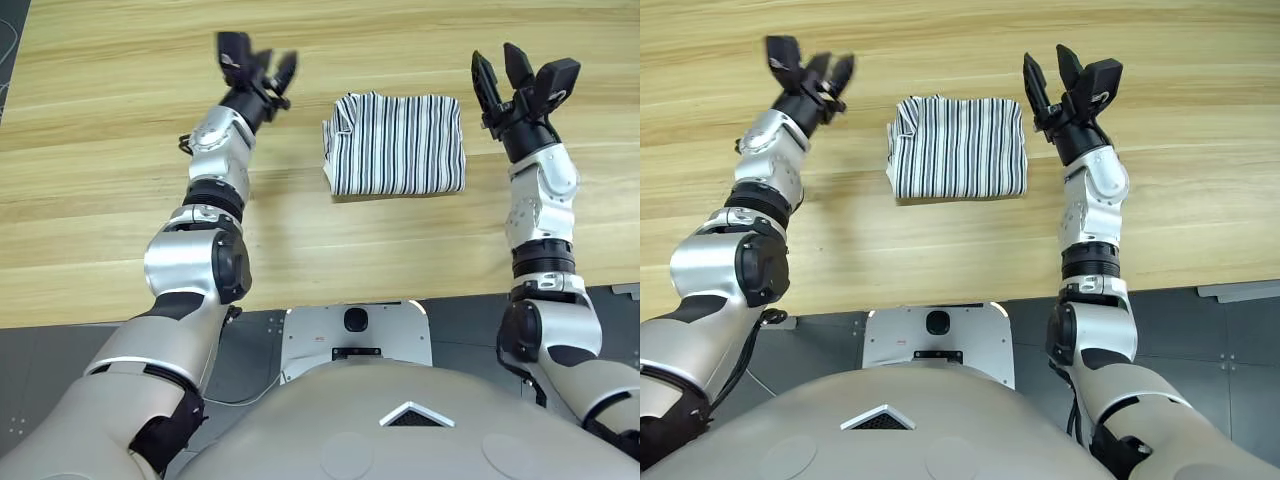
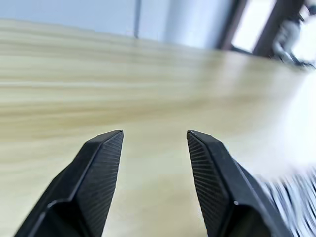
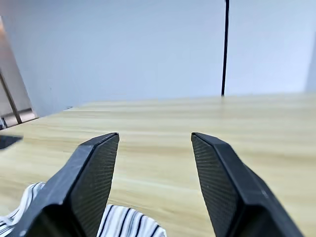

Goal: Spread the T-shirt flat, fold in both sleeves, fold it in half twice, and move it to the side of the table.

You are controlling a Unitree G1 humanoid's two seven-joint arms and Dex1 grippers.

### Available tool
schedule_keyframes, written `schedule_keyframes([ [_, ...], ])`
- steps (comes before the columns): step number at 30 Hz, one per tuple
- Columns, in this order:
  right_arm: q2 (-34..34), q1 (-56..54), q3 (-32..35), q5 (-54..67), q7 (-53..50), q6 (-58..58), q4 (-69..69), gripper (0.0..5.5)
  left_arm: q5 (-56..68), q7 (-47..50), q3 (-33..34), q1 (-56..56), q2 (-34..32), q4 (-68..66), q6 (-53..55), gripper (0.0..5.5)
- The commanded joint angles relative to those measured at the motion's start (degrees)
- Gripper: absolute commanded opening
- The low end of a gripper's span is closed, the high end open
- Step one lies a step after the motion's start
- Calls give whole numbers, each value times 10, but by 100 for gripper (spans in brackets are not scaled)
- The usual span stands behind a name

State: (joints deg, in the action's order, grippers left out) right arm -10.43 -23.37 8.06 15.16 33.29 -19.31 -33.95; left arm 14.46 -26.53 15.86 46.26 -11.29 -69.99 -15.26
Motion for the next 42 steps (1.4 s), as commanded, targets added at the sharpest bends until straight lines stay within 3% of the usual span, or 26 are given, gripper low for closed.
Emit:
schedule_keyframes([
  [1,15,42,-70,-94,-45,-4,64,271,43,67,60,-9,16,64,-110,240],
  [7,85,18,-120,-141,-125,30,57,271,82,86,94,-87,58,196,-228,240],
  [17,153,-149,-46,-86,-162,47,-304,271,81,115,71,-171,99,324,-228,240],
  [23,153,-178,-54,-127,-216,66,-384,271,78,129,61,-190,105,345,-229,240],
  [30,63,-178,-87,-198,-263,101,-399,271,67,151,59,-201,102,383,-244,240],
  [38,-16,-200,-109,-218,-148,160,-386,271,68,170,69,-217,92,434,-241,240],
  [42,-111,-182,-97,-224,-141,170,-399,271,66,178,67,-218,92,451,-237,240],
])
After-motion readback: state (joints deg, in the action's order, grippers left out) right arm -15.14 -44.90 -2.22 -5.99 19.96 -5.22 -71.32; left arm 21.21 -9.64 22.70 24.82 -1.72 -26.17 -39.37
